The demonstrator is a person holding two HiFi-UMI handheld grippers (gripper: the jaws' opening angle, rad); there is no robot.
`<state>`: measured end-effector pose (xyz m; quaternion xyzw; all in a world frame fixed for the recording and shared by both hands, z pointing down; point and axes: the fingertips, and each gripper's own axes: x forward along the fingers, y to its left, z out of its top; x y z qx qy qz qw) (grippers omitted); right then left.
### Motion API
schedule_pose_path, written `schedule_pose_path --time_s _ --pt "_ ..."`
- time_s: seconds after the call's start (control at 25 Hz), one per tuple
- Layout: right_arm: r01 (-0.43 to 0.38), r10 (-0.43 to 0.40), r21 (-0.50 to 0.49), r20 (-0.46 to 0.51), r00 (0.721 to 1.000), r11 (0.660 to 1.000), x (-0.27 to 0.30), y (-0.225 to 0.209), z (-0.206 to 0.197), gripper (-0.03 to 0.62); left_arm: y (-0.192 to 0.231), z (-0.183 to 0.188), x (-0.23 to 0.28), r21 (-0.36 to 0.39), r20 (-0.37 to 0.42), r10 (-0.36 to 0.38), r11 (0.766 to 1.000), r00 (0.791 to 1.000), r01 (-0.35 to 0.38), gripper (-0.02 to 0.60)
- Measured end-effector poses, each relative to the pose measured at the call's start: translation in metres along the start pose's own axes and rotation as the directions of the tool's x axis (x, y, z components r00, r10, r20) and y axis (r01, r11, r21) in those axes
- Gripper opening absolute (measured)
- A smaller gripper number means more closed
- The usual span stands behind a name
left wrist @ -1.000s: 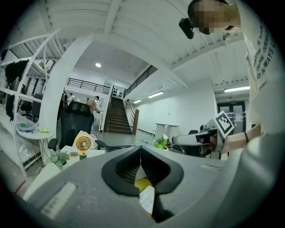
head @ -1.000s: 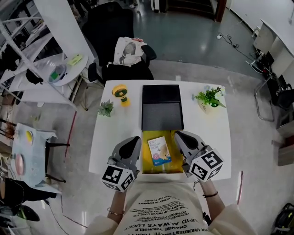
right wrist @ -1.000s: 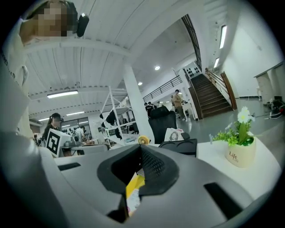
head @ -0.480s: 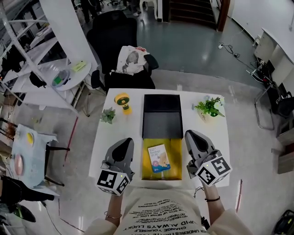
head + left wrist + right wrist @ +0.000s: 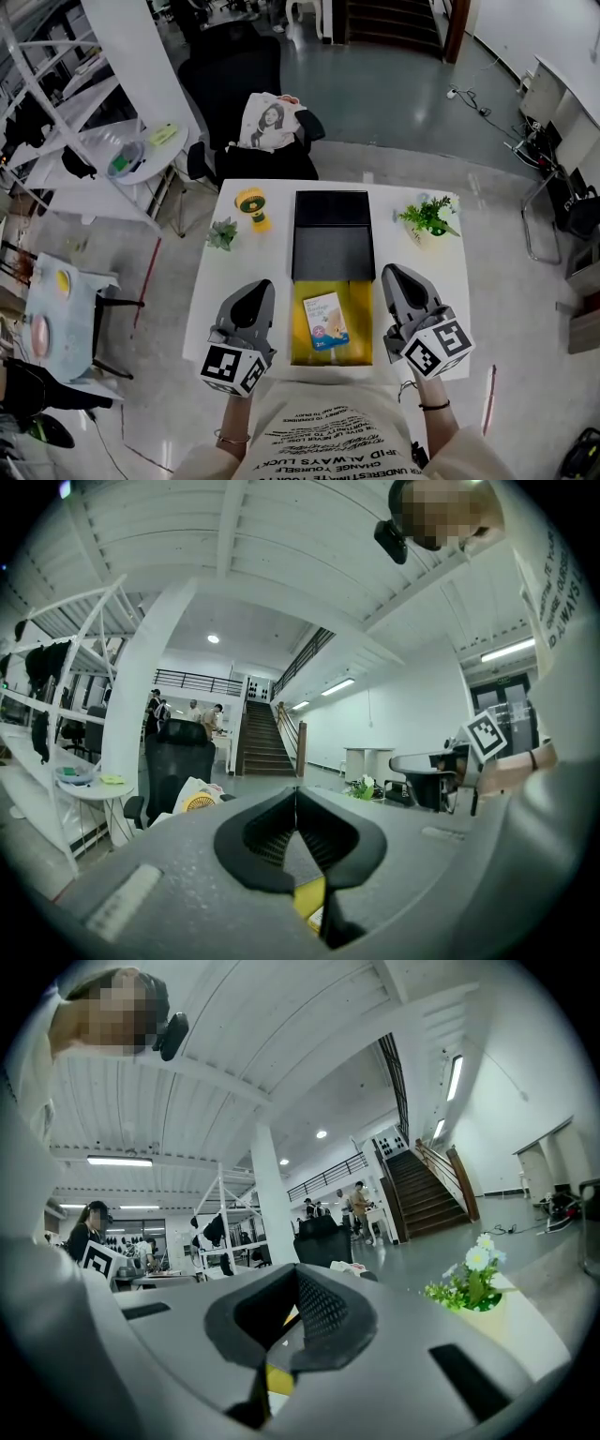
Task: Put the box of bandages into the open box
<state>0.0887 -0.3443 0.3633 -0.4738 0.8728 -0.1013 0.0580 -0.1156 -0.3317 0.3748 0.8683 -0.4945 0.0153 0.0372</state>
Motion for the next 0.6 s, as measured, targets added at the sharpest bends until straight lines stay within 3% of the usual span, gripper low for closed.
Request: schedule_pose_path --time_s 0.6 --pt "0.01 -0.01 -0.001 0.004 1.0 1.0 -0.005 -0.0007 -0.0037 0.005 -0.0009 -0.0034 -0.0043 0.001 -0.002 0.003 1.0 1.0 -0.003 0.023"
